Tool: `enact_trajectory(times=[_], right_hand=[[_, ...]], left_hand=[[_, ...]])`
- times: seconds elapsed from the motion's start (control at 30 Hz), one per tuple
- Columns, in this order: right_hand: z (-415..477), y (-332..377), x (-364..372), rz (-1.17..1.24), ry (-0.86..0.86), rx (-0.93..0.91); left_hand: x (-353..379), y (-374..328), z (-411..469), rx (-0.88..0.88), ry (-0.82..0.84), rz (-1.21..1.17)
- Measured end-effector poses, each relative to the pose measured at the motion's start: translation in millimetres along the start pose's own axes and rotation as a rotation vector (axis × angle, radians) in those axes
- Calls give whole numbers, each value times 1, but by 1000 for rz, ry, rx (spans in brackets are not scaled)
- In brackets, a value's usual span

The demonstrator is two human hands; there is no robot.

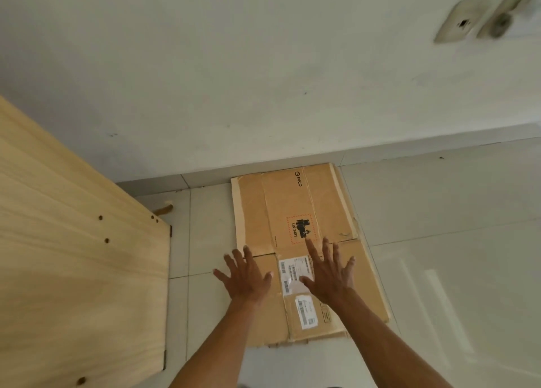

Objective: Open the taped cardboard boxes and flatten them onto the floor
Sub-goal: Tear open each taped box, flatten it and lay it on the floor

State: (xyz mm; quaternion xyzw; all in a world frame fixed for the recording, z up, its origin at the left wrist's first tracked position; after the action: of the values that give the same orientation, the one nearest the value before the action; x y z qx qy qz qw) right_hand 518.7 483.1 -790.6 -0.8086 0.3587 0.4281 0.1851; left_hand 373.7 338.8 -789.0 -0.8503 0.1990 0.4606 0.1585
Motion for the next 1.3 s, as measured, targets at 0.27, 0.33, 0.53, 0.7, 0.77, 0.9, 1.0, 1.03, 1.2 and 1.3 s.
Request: enact_trajectory(times=[0.27, 0.33, 0.53, 0.7, 0.77, 0.9, 1.0, 1.03, 1.2, 1.3], right_hand=[[-164, 6, -182, 14, 46, -20], [-211, 13, -236, 3, 21, -33], [-347, 54, -402, 13, -55, -102], [-418, 117, -520, 43, -153, -204], [-439, 151, -553, 18, -199, -248], [-475, 235, -601, -40, -283, -324], [-499, 311, -617, -40, -296, -389], [-508, 338, -618, -33, -302, -412], [-558, 487, -586, 58, -240, -554], [-588, 571, -559, 128, -138, -619]], left_hand=[[-182, 12, -162, 173, -131, 63], [-239, 12, -210, 207, -180, 40], [-408, 30, -338, 228, -261, 9], [-525, 100, -395, 194, -428, -1], [-564, 141, -417, 146, -458, -25], [-621, 230, -458, 25, -525, -71], [-643, 302, -485, -46, -557, -88], [-647, 328, -493, -59, -569, -98], [-644, 481, -528, -134, -571, -160], [-629, 564, -547, -184, -519, -177]])
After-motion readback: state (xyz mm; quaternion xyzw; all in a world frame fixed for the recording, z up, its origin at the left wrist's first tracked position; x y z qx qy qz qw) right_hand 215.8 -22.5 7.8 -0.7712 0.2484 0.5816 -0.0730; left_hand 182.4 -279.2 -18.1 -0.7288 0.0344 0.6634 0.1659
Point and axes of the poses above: each hand's wrist, its own z-axis towards the middle knuckle, its own x-axis out of the palm, y = z × x, the point moved 3 cm from there along z, towards the middle knuckle, and after that the axes turned 2 degrees about x, right-handed, at the moved point
